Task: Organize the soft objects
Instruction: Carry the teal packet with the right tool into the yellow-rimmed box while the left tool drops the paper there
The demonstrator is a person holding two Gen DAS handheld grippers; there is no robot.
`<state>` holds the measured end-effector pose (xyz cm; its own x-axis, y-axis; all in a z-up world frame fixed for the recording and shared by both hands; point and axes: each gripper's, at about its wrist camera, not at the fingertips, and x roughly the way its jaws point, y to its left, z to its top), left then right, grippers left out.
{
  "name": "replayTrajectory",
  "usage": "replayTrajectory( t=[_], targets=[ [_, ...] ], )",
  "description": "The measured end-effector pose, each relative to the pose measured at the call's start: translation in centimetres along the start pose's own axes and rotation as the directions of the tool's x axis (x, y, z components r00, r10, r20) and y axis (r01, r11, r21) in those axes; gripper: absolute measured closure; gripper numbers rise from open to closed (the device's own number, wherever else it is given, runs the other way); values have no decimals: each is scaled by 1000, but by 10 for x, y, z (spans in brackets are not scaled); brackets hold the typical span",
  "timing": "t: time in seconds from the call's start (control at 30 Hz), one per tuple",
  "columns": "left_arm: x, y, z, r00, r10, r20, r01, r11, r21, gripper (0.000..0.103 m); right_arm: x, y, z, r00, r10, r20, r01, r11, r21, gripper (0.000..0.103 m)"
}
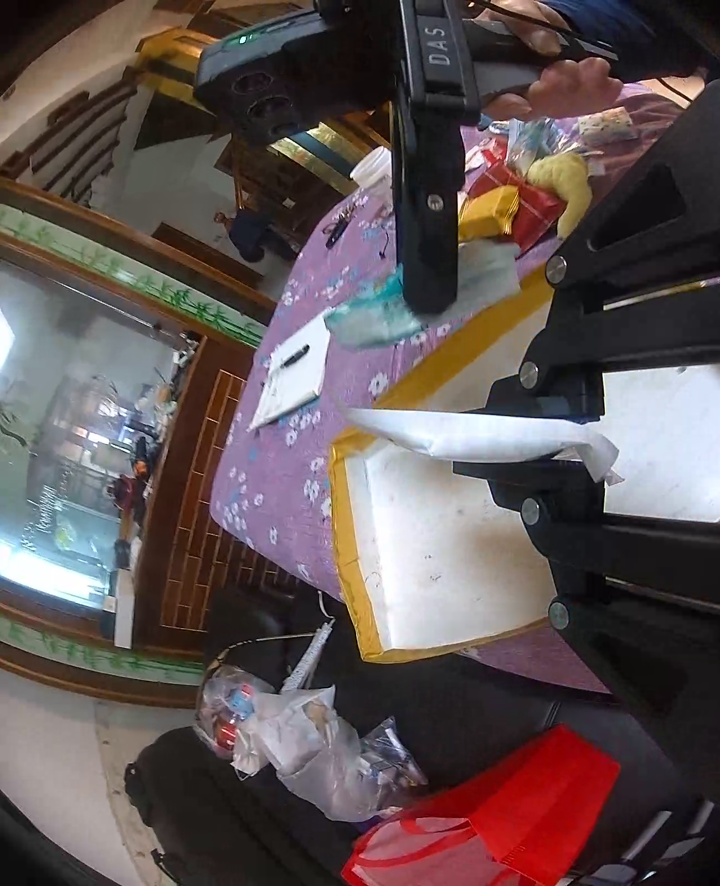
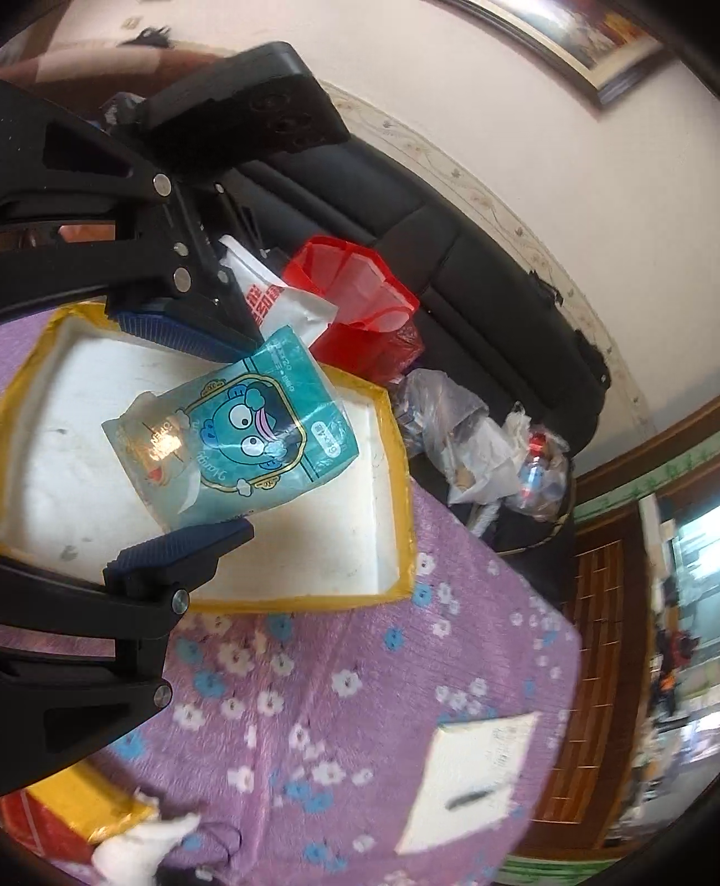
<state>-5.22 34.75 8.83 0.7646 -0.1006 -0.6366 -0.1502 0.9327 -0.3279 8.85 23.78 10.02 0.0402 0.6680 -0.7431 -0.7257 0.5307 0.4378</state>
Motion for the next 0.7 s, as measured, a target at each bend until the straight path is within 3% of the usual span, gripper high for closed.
replayTrajectory(
  t=[0.17,0.43,0.6,0.67,0.7],
  targets=[
    [22,11,12,999,-9,-49,7,998,-57,95,27,-15,11,1000,-9,-19,10,998,64,40],
    [57,22,22,991,79,-108,-90,991,-99,95,56,-36,28,999,-45,-21,47,991,126,38],
    [66,28,28,990,92,-109,-105,987,-123,94,74,-44,35,998,-64,-30,68,986,155,38],
    [71,29,29,989,97,-116,-111,986,-124,90,78,-47,37,997,-68,-26,72,984,164,37],
    [73,30,29,988,100,-118,-114,986,-125,84,80,-49,37,997,-69,-22,72,982,173,37]
  ],
)
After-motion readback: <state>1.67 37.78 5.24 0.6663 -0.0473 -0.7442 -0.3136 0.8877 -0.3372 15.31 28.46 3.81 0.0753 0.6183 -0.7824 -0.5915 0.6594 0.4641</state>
